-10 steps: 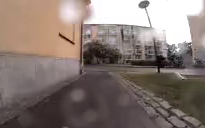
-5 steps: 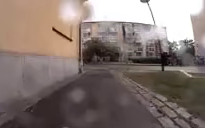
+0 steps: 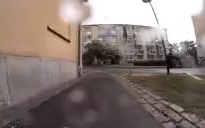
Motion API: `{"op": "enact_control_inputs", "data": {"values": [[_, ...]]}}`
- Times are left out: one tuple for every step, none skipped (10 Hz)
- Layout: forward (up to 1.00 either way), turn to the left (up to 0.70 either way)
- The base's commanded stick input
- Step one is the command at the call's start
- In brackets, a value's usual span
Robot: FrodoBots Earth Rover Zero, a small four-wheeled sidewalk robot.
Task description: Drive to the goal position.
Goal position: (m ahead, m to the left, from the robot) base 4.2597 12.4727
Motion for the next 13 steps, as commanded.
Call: {"op": "enact_control_inputs", "data": {"values": [[0.85,0.0],[0.85,0.0],[0.85,0.0],[0.85,0.0],[0.85,0.0],[0.85,0.0],[0.85,0.0],[0.85,0.0],[0.85,0.0],[0.85,0.0],[0.85,0.0],[0.85,0.0],[0.85,0.0]]}}
